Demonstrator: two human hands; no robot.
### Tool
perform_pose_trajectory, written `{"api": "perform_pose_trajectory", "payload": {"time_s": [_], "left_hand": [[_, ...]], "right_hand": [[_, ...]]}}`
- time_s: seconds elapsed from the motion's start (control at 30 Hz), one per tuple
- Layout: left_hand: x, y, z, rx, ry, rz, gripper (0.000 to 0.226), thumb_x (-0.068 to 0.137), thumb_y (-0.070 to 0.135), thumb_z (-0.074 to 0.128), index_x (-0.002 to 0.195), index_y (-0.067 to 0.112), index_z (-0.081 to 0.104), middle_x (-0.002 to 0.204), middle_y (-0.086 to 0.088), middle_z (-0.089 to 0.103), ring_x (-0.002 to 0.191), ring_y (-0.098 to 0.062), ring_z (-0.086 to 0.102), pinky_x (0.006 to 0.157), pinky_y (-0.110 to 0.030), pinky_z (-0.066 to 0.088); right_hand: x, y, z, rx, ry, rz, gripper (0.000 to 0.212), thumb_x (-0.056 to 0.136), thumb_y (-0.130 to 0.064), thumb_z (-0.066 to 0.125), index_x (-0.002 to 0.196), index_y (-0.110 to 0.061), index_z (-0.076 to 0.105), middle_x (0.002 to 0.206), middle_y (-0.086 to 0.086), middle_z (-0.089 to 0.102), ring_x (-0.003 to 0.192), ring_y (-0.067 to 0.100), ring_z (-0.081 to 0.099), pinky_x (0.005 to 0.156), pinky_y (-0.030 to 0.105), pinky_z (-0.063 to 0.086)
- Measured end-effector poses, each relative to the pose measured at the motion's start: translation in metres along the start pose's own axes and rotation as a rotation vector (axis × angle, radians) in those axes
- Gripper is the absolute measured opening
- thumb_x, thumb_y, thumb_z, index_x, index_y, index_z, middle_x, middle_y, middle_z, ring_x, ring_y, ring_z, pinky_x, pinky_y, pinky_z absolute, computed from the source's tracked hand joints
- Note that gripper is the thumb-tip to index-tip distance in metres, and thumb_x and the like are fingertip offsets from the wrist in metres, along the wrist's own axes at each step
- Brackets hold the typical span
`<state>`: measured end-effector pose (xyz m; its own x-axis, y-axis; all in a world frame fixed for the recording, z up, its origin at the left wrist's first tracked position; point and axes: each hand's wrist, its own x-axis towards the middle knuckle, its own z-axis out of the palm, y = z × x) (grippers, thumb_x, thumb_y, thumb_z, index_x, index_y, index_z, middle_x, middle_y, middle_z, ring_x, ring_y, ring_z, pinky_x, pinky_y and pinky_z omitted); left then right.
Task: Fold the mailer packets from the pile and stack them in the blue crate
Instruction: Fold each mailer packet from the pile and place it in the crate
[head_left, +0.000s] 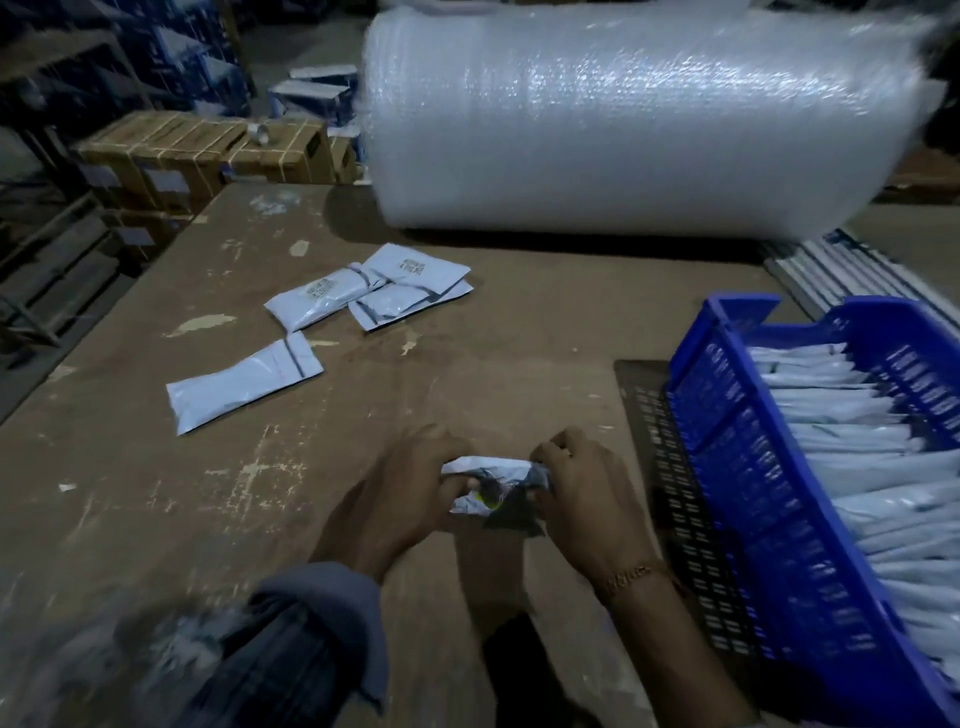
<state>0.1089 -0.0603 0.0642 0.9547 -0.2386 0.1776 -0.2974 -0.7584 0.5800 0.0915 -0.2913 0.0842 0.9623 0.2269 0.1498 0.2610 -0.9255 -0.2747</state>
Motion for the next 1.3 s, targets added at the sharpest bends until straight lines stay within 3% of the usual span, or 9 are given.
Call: {"api": "perform_pose_trajectory", "payload": {"time_s": [0.23,0.5,0.63,0.77,0.87,0.93,1.1,1.2,1.3], "left_hand": [[0.038,0.147,0.011,-0.164,0.212,0.242,0.035,0.080,0.005,0.084,0.107,0.026,0.077,0.098,0.009,0.070,0.094,-0.020,0.066,0.080,-0.042,0.053],[0.066,0.289,0.099,-0.371,0.313,0.418,0.047,0.083,0.030,0.091,0.126,0.024,0.072,0.110,0.010,0.069,0.102,-0.012,0.062,0.088,-0.028,0.050],[0.077,0.332,0.157,-0.488,0.110,0.341,0.062,0.091,0.012,0.083,0.146,0.025,0.058,0.112,0.010,0.063,0.100,-0.014,0.061,0.091,-0.025,0.051],[0.078,0.346,0.211,-0.403,-0.232,0.278,0.073,0.087,-0.015,0.063,0.126,0.047,0.058,0.107,0.014,0.061,0.093,-0.014,0.060,0.080,-0.026,0.048],[0.073,0.352,0.224,-0.129,-0.307,0.313,0.041,0.084,0.002,0.067,0.088,0.040,0.053,0.088,0.012,0.057,0.086,-0.018,0.058,0.067,-0.032,0.033],[0.074,0.361,0.223,0.000,-0.380,0.320,0.012,0.086,0.023,0.069,0.091,0.026,0.059,0.097,0.001,0.065,0.097,-0.028,0.062,0.072,-0.040,0.041],[0.077,0.383,0.234,0.081,-0.792,0.111,0.082,0.076,0.058,0.089,0.137,0.015,0.054,0.142,-0.008,0.054,0.134,-0.032,0.053,0.104,-0.043,0.047],[0.080,0.389,0.251,0.096,-0.792,0.149,0.073,0.078,0.048,0.092,0.127,0.009,0.053,0.120,-0.006,0.053,0.122,-0.031,0.054,0.100,-0.044,0.046],[0.083,0.387,0.277,0.249,-0.678,0.248,0.034,0.104,0.025,0.064,0.130,0.004,0.058,0.100,0.003,0.047,0.102,-0.021,0.054,0.098,-0.041,0.045]], "right_hand": [[-0.035,0.075,-0.125,-0.167,0.287,0.011,0.038,0.074,-0.013,0.080,0.105,-0.031,0.066,0.096,-0.006,0.064,0.092,0.025,0.060,0.109,0.050,0.040],[-0.127,0.205,-0.202,-0.250,0.475,0.276,0.033,0.080,-0.010,0.078,0.108,-0.026,0.070,0.101,-0.001,0.068,0.099,0.033,0.060,0.113,0.057,0.035],[-0.177,0.277,-0.221,-0.267,0.442,0.448,0.040,0.077,-0.009,0.081,0.113,-0.022,0.069,0.102,0.005,0.067,0.104,0.039,0.057,0.112,0.067,0.033],[-0.217,0.323,-0.225,-0.246,0.381,0.505,0.046,0.070,-0.004,0.085,0.109,-0.023,0.069,0.095,0.002,0.065,0.103,0.036,0.058,0.106,0.072,0.035],[-0.236,0.333,-0.225,-0.232,0.335,0.440,0.046,0.072,-0.005,0.084,0.111,-0.026,0.071,0.103,-0.001,0.069,0.114,0.036,0.057,0.112,0.072,0.029],[-0.237,0.336,-0.226,-0.227,0.326,0.382,0.044,0.074,-0.005,0.080,0.111,-0.028,0.072,0.107,-0.004,0.070,0.125,0.038,0.054,0.119,0.068,0.018],[-0.237,0.354,-0.219,-0.098,0.271,0.361,0.056,0.072,0.006,0.080,0.110,-0.034,0.069,0.113,-0.011,0.067,0.130,0.036,0.051,0.114,0.066,0.027],[-0.243,0.372,-0.217,-0.037,0.175,0.349,0.063,0.076,0.005,0.079,0.112,-0.046,0.065,0.111,-0.021,0.063,0.118,0.025,0.055,0.107,0.069,0.036],[-0.247,0.386,-0.221,0.089,0.092,0.372,0.061,0.079,0.003,0.077,0.104,-0.052,0.066,0.104,-0.026,0.065,0.101,0.013,0.061,0.098,0.063,0.047]]}}
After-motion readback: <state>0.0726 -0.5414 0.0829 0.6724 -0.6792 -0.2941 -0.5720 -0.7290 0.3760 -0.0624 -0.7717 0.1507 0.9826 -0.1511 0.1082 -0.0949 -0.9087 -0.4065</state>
